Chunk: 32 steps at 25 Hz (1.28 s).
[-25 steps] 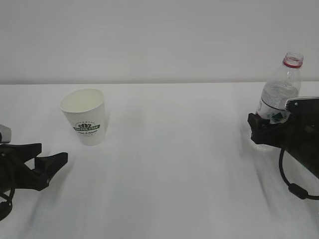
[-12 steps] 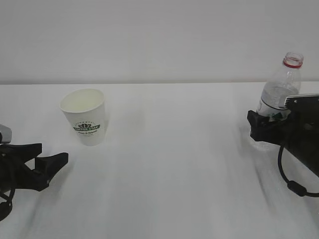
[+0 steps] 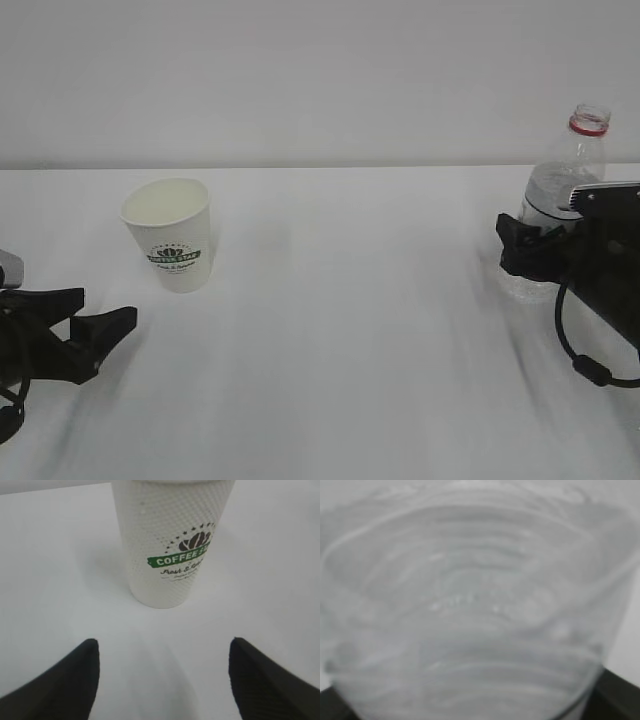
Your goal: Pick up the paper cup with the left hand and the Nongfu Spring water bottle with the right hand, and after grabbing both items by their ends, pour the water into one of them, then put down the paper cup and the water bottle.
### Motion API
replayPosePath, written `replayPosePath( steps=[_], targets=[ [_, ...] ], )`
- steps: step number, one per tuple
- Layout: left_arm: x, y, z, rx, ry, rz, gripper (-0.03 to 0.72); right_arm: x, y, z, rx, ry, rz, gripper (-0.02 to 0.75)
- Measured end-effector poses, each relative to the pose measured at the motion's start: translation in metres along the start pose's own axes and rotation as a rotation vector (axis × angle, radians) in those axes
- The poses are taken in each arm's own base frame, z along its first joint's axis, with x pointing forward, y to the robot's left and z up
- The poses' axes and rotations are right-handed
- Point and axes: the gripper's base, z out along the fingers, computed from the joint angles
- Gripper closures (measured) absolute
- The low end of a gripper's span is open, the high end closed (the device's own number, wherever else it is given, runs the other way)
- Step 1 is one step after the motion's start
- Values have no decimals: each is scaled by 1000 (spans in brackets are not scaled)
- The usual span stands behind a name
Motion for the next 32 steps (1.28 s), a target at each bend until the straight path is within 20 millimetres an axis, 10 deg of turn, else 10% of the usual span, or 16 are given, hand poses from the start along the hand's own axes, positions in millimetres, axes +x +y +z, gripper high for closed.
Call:
replayPosePath(
  steps=[32],
  targets=[
    [0, -2, 0, 24, 3, 11, 132, -1, 0, 0, 1, -12, -3, 287]
  ],
)
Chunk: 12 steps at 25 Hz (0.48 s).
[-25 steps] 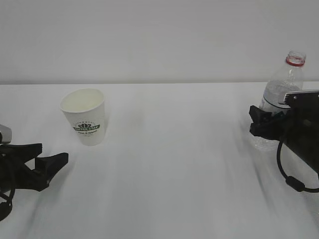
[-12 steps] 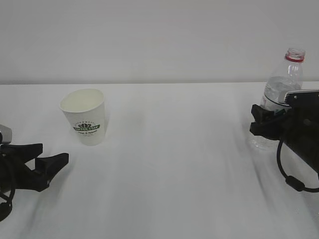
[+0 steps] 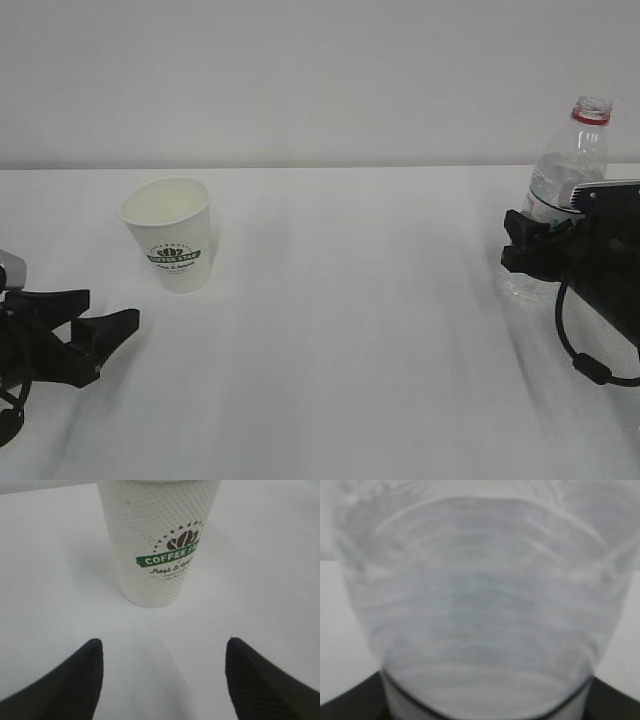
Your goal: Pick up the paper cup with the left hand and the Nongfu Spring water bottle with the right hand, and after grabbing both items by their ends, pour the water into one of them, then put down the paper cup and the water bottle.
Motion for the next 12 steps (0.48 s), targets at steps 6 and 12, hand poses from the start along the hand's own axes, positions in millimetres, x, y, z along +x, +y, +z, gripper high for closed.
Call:
replayPosePath(
  steps=[6, 12],
  targets=[
    [0, -1, 0, 6, 1, 3, 139, 0, 0, 0, -3, 0, -34, 288],
    [0, -1, 0, 14, 2, 6, 139, 1, 2, -3, -25, 5, -48, 288]
  ],
)
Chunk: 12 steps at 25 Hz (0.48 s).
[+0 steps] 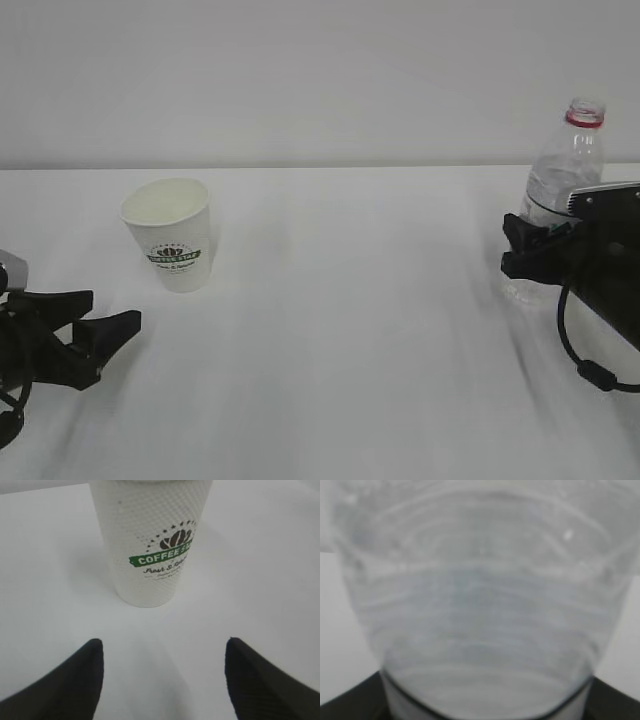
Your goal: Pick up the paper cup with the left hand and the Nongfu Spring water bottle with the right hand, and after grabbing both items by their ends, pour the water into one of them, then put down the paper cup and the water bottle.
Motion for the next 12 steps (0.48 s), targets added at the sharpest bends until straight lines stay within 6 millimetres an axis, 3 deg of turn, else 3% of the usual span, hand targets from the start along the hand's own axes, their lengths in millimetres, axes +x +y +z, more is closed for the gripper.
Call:
replayPosePath(
  steps=[12],
  targets=[
    [1, -4, 0, 41, 6, 19, 165, -2, 4, -27, -23, 58, -9, 290]
  ],
)
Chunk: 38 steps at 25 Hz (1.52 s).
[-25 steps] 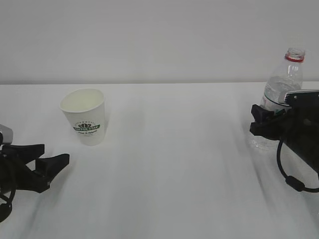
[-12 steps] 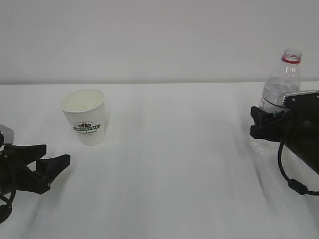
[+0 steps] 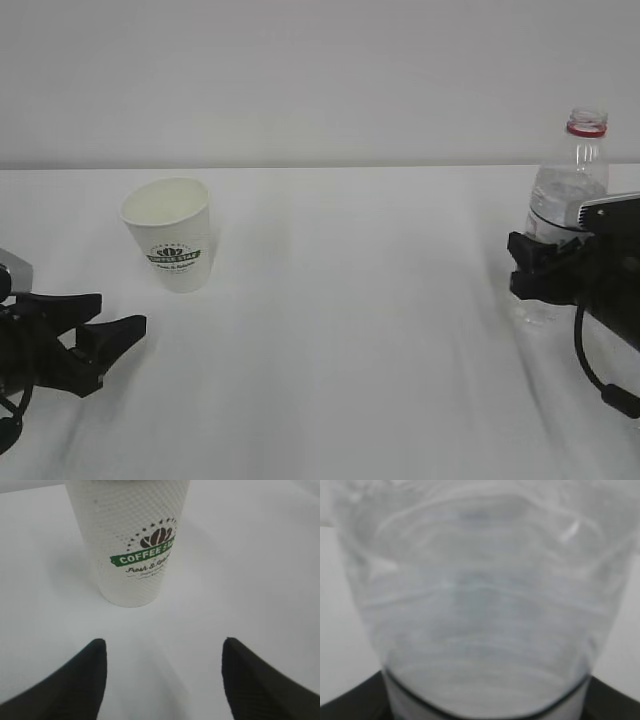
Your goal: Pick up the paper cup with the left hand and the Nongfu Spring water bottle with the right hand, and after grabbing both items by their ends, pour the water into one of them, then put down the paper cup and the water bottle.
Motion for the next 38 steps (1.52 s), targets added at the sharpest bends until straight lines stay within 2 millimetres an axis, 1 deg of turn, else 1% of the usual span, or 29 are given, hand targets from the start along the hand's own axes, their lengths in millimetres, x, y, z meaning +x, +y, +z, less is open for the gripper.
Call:
replayPosePath(
  steps=[8, 13, 26, 38],
  targets=[
    [0, -2, 0, 22, 3, 10, 214, -7, 1, -14, -1, -1, -26, 294],
    [0, -3, 0, 30, 4, 13, 220, -10, 2, -18, -3, -10, -50, 295],
    [1, -4, 0, 39, 5, 17, 223, -10, 2, -22, -8, -3, -41, 295],
    [1, -4, 0, 39, 5, 17, 223, -10, 1, -22, 6, -1, 13, 295]
  ],
)
